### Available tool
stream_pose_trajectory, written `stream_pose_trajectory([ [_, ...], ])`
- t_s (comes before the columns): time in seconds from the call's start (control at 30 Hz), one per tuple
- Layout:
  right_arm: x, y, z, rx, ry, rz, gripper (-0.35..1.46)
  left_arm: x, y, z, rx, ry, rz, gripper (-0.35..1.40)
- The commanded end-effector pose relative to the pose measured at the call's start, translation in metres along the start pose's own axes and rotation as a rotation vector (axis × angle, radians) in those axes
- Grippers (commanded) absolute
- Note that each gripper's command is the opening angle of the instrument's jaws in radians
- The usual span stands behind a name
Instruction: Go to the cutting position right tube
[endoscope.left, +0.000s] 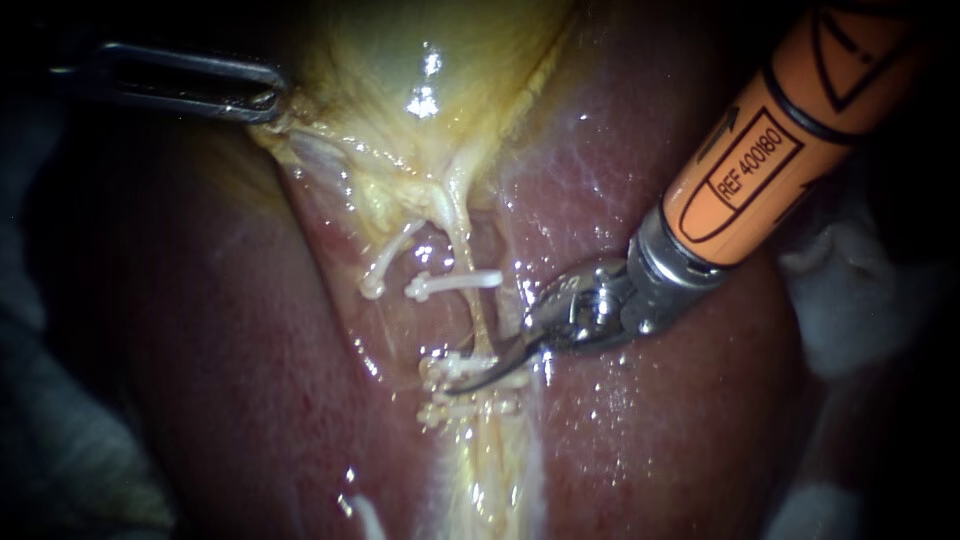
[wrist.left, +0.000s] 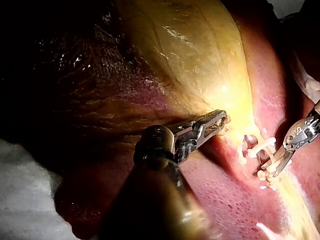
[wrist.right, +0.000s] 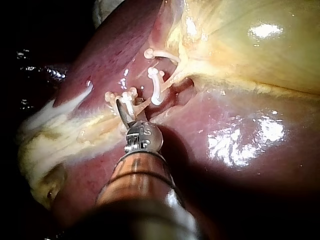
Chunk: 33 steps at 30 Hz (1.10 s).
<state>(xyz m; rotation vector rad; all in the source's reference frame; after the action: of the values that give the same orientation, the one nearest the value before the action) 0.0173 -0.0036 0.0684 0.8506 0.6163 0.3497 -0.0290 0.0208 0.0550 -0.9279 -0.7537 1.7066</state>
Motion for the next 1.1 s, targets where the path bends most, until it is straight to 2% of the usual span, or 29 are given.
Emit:
stream_pose_trajectory([
  [0.03, 0.0, 0.0, 0.0, 0.0, 0.0, 0.0, 0.51, 0.0, 0.0, 0.0, 0.0, 0.0, -0.001, -0.35],
  [0.2, 0.0, 0.0001, -0.0001, -0.001, -0.002, 0.0, 1.08, 0.0, 0.0, 0.0, 0.0, 0.0, -0.001, -0.35],
  [0.3, 0.0, 0.0004, -0.0001, -0.001, -0.002, 0.0, 1.25, 0.0, 0.0, 0.0, 0.0, 0.0, -0.001, -0.35],
  [0.43, -0.0001, 0.0009, -0.0003, 0.006, 0.004, 0.001, 1.38, 0.0, 0.0, 0.0, 0.0, 0.0, -0.001, -0.35],
  [0.5, -0.0001, 0.0012, -0.0003, 0.003, 0.016, 0.001, 1.42, 0.0, 0.0, 0.0, 0.0, 0.0, -0.001, -0.35],
  [0.57, -0.0001, 0.0015, -0.0004, 0.023, 0.046, 0.001, 1.44, 0.0, 0.0, 0.0, 0.0, 0.0, -0.001, -0.35],
  [0.73, 0.0, 0.0018, -0.0004, 0.095, 0.151, -0.001, 1.45, 0.0, 0.0, 0.0, 0.0, 0.0, -0.001, -0.35],
  [0.97, 0.0003, 0.0019, -0.0002, 0.181, 0.268, -0.004, 1.45, 0.0, 0.0, 0.0, 0.0, 0.0, 0.0, -0.35],
  [1.1, 0.0006, 0.0019, 0.0, 0.219, 0.295, -0.001, 1.45, 0.0, 0.0, 0.0, 0.0, 0.0, 0.0, -0.35],
])
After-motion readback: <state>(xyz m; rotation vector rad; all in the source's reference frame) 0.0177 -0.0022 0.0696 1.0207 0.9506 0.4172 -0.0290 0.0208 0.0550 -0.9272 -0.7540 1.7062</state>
